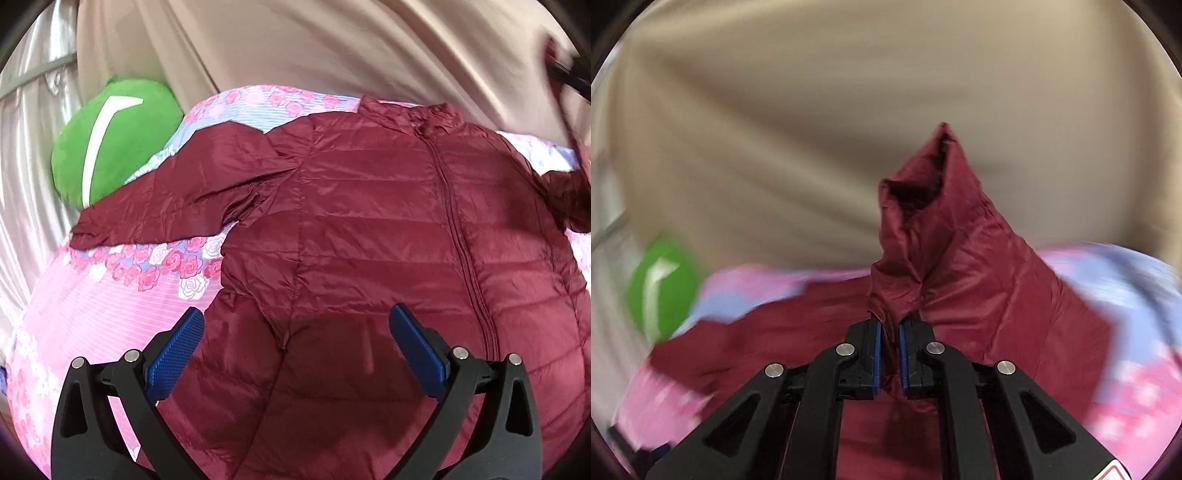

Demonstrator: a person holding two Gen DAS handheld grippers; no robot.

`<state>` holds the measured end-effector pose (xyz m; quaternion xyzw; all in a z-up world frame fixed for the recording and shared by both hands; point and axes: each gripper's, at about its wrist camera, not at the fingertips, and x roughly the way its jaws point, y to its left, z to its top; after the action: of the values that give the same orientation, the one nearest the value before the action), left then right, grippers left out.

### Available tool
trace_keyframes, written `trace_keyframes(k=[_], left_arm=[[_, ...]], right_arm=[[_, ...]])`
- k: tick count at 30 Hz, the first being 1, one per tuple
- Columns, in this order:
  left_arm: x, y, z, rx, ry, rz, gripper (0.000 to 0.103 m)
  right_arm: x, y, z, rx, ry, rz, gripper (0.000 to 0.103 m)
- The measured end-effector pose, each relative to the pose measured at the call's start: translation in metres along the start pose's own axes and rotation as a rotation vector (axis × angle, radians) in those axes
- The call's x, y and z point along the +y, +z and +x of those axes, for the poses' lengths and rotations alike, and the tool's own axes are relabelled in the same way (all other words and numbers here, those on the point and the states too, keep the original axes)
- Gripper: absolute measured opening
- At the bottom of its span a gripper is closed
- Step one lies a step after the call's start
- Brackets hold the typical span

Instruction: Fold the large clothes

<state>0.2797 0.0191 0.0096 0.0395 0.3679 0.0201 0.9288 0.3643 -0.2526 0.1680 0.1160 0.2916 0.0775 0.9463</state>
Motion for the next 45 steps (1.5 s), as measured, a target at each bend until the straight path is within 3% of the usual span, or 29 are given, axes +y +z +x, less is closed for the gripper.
trace_keyframes(k=[3,6,9,11,14,18,22,24,25,26,27,29,32,34,35,36,37,39,42,44,45], left_arm=[[0.011,0.007,0.007,0.013,-0.020,-0.032,0.098],[0.023,0.013,0.014,0.029,-0.039,-0.058,0.098],[0.036,0.020,0.023,0.046,-0.096,-0.100,0.098],[0.044,0.028,0.032,0.060,-0.150,-0.133,0.098],[0.045,0.042,0.048,0.088,-0.233,-0.176,0.098],[0.035,0.066,0.092,0.182,-0.430,-0.256,0.098],[0.019,0.077,0.129,0.255,-0.467,-0.282,0.095],[0.013,0.083,0.135,0.238,-0.429,-0.267,0.082],[0.009,0.087,0.135,0.222,-0.416,-0.240,0.056],[0.006,0.092,0.136,0.219,-0.428,-0.210,0.015],[0.004,0.097,0.139,0.227,-0.452,-0.200,0.005],[0.005,0.110,0.138,0.206,-0.464,-0.204,0.003],[0.008,0.138,0.115,0.056,-0.405,-0.143,0.002],[0.011,0.150,0.105,-0.004,-0.408,-0.133,0.002],[0.012,0.155,0.102,-0.023,-0.414,-0.127,0.002],[0.012,0.160,0.103,-0.038,-0.402,-0.116,0.002],[0.011,0.161,0.105,-0.041,-0.385,-0.109,0.002],[0.007,0.159,0.121,-0.018,-0.338,-0.096,0.002],[0.000,0.140,0.156,0.053,-0.284,-0.082,0.002],[-0.002,0.127,0.170,0.081,-0.291,-0.080,0.003],[-0.007,0.121,0.170,0.056,-0.277,-0.064,0.003]], right_arm=[[0.098,-0.029,0.061,0.122,0.149,-0.145,0.017],[0.167,-0.078,0.095,0.215,0.219,-0.248,0.026],[0.190,-0.095,0.070,0.154,0.260,-0.317,0.036],[0.183,-0.090,0.039,0.082,0.252,-0.311,0.056],[0.115,-0.074,-0.004,-0.008,0.120,-0.264,0.067],[0.021,-0.074,-0.013,0.006,-0.110,-0.156,0.068],[-0.065,-0.085,-0.012,0.055,-0.273,-0.007,0.068],[-0.098,-0.089,-0.006,0.078,-0.324,0.043,0.068],[-0.109,-0.089,-0.002,0.090,-0.333,0.065,0.068],[-0.121,-0.090,0.003,0.102,-0.334,0.089,0.068],[-0.133,-0.089,0.011,0.117,-0.332,0.121,0.068],[-0.155,-0.084,0.025,0.139,-0.333,0.178,0.068],[-0.163,-0.076,0.047,0.155,-0.332,0.217,0.068],[-0.165,-0.069,0.060,0.152,-0.339,0.229,0.068],[-0.166,-0.068,0.069,0.155,-0.323,0.236,0.062],[-0.165,-0.067,0.080,0.161,-0.290,0.250,0.033],[-0.165,-0.066,0.088,0.175,-0.257,0.257,0.016],[-0.166,-0.061,0.092,0.156,-0.238,0.272,0.001],[-0.176,-0.058,0.080,0.068,-0.235,0.312,0.001],[-0.188,-0.066,0.097,0.141,-0.262,0.311,0.000],[-0.191,-0.073,0.108,0.196,-0.295,0.281,0.000]])
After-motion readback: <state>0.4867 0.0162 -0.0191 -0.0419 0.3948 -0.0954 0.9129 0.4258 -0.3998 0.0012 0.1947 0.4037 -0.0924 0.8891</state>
